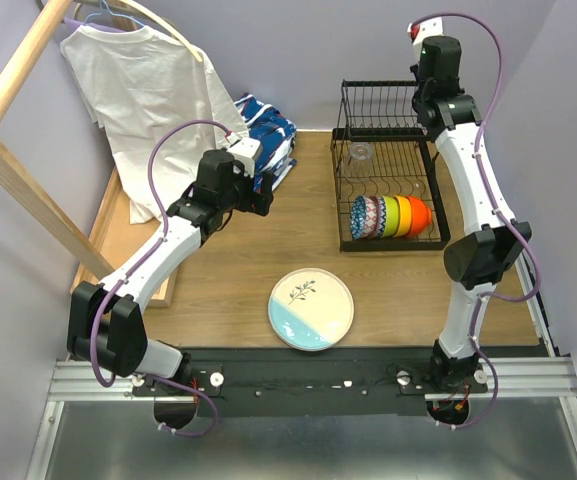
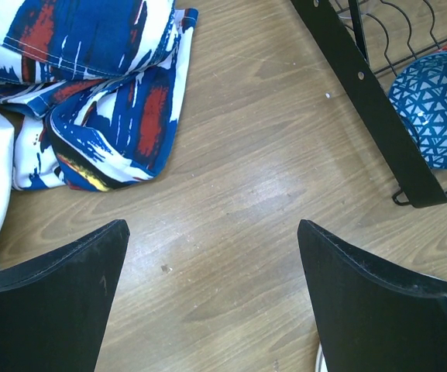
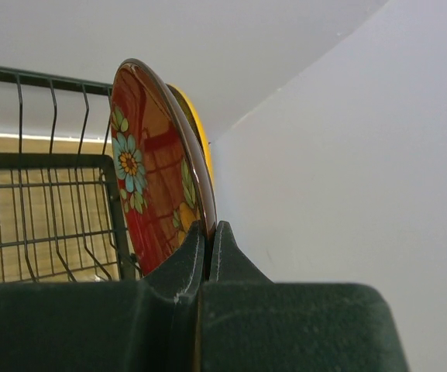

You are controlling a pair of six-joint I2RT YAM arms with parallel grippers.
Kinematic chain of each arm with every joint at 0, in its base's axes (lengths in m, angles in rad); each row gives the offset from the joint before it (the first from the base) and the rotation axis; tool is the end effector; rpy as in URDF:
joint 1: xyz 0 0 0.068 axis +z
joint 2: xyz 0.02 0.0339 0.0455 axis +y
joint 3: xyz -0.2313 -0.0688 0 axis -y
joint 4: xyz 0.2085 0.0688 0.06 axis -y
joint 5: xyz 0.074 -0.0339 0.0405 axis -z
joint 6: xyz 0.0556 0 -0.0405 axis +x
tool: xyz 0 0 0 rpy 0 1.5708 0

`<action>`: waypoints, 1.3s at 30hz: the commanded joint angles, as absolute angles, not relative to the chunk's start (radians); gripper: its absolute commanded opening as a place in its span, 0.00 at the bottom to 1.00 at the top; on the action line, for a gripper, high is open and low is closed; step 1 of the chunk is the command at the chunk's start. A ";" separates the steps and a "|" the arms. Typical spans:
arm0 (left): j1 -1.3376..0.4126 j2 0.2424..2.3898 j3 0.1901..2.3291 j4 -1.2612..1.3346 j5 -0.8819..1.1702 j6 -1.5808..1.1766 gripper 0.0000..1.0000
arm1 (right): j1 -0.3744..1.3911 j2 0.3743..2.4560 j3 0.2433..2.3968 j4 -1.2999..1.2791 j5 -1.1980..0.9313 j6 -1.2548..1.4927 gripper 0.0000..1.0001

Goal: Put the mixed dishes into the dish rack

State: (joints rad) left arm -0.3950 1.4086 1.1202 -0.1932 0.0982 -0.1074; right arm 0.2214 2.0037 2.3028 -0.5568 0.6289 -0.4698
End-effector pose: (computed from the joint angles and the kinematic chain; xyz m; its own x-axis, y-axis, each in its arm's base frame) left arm 0.2879 -0.1259 0.2801 -0.4747 0.0823 -0.8763 0.4147 0.8991 -0.1402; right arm 0.4107 0.0589 0.4119 -0.3925 -0.4636 -0.7943 0.2239 0.7895 -0.5714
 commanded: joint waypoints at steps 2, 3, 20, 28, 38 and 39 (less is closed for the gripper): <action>-0.400 1.410 1.109 -0.164 0.104 -0.123 0.99 | 0.225 2.008 2.284 -0.523 0.676 -0.480 0.00; -0.399 1.410 1.111 -0.164 0.106 -0.123 0.99 | 0.225 2.009 2.278 -0.522 0.678 -0.479 0.01; -0.400 1.419 1.114 -0.160 0.117 -0.124 0.99 | 0.225 2.083 2.301 -0.522 0.755 -0.460 0.00; -0.400 1.417 1.112 -0.160 0.117 -0.124 0.99 | 0.216 2.115 2.374 -0.545 0.804 -0.425 0.00; -0.400 1.433 1.114 -0.149 0.124 -0.137 0.99 | 0.218 2.057 2.341 -0.517 0.821 -0.436 0.00; -0.402 1.436 1.115 -0.149 0.126 -0.138 0.99 | 0.218 2.048 2.335 -0.518 0.819 -0.434 0.01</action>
